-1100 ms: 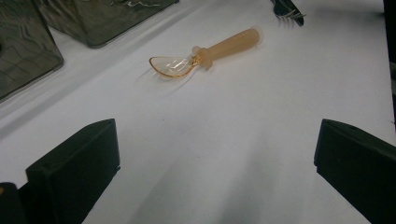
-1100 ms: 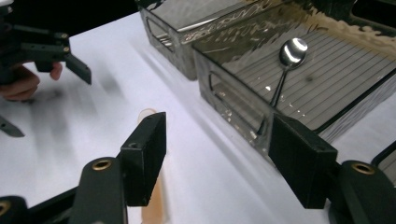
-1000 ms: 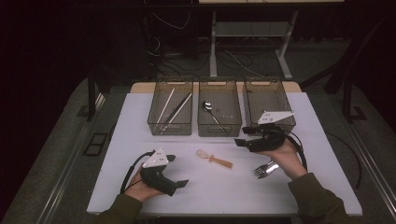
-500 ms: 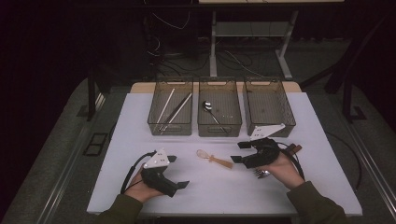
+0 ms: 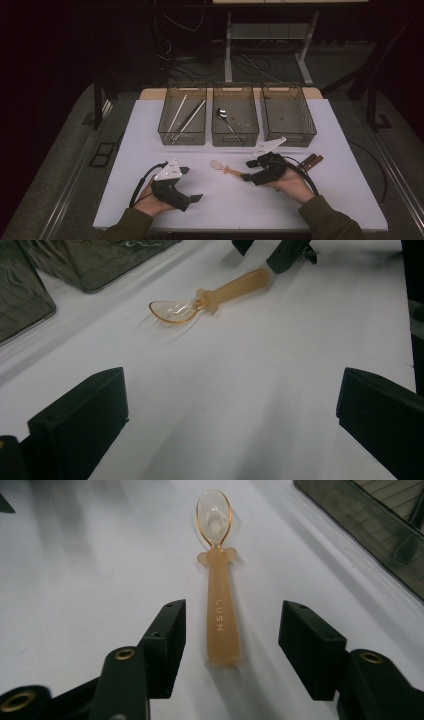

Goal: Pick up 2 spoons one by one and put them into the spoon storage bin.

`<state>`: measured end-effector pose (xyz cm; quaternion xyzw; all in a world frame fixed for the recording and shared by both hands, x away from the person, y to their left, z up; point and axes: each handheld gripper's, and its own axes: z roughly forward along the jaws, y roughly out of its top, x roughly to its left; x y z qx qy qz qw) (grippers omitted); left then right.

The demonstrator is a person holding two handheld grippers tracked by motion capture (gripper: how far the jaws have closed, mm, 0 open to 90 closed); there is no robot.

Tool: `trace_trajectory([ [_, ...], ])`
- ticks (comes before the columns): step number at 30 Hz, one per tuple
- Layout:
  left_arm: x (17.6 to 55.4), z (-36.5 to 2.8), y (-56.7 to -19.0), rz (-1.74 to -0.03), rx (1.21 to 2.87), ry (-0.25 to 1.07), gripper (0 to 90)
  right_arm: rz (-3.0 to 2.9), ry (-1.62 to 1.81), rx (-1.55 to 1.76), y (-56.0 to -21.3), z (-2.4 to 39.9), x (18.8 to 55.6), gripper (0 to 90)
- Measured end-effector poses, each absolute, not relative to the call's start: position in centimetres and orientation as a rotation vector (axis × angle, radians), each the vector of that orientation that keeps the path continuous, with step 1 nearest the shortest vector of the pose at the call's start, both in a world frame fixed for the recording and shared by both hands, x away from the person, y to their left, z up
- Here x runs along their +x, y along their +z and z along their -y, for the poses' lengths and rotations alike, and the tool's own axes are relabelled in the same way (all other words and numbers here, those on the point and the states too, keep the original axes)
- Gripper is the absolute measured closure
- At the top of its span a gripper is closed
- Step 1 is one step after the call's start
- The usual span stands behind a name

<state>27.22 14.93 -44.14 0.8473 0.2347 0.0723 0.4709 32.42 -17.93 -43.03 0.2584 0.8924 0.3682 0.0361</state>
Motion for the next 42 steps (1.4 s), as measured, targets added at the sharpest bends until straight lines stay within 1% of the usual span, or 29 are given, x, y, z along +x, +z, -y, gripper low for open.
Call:
trace_trajectory([
  [11, 27.2, -14.9, -44.2, -0.572, 2.078, 0.178, 0.0, -2.773, 1.039, 0.756, -43.7, 16.5, 32.3, 57.1],
  [27, 27.2, -14.9, -44.2, -0.572, 2.081, 0.176, 0.0, -2.780, 0.943, 0.643, -44.1, 16.1, 32.2, 72.0],
  [42, 27.2, -14.9, -44.1, -0.568, 2.084, 0.176, 0.0, -2.783, 0.949, 0.645, -44.0, 16.2, 32.2, 73.8],
])
